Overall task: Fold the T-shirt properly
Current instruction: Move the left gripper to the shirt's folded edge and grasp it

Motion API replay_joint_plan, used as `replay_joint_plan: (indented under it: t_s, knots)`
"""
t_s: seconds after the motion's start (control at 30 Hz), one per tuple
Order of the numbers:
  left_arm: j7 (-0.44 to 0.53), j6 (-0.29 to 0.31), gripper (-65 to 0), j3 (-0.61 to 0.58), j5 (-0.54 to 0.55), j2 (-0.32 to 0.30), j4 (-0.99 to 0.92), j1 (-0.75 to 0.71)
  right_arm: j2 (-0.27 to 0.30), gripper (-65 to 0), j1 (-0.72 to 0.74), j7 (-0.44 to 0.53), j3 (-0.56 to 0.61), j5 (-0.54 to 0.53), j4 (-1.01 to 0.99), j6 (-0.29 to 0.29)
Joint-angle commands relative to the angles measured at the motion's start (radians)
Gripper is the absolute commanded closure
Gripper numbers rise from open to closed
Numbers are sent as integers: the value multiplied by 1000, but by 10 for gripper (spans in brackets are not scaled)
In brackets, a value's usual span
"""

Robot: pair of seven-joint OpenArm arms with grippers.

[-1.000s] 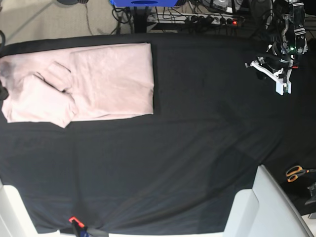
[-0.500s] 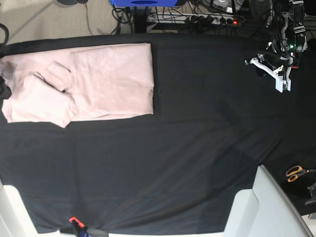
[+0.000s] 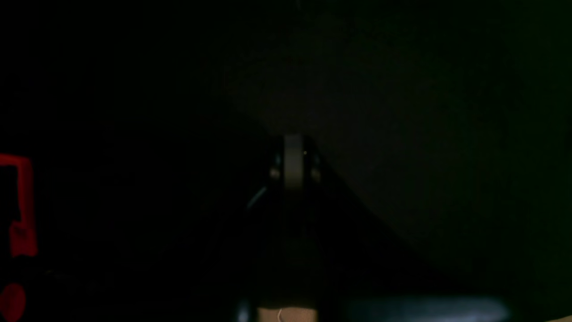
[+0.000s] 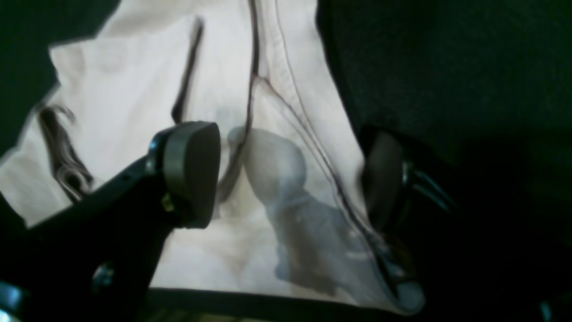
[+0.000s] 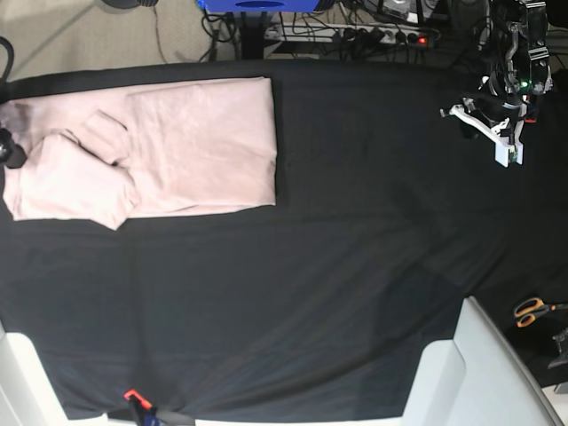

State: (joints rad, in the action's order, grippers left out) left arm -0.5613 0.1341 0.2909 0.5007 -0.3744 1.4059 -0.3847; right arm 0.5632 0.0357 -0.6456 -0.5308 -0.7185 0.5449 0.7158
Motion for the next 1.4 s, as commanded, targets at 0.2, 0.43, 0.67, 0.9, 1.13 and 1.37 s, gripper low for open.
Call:
replay_joint_plan:
  t_s: [0.2, 0.43, 0.67, 0.9, 1.13, 1.37]
  knots:
    - [17, 3, 0, 4, 2, -19, 14, -3, -2, -450, 0, -59, 91, 44, 63, -18]
    - [17, 3, 0, 4, 2, -19, 14, -3, 1, -450, 14, -69, 93, 46, 67, -18]
    - [17, 3, 0, 4, 2, -18, 14, -1, -6, -450, 14, -85, 93, 46, 70, -18]
    - [17, 3, 0, 4, 2, -18, 14, -1, -6, -450, 20, -108, 93, 46, 70, -18]
    - [14, 114, 0, -115, 11, -7, 23, 13, 2, -455, 16, -15, 24, 44, 70, -18]
    - [14, 138, 0, -144, 11, 105, 56, 34, -1, -447, -81, 106, -121, 46, 195, -51]
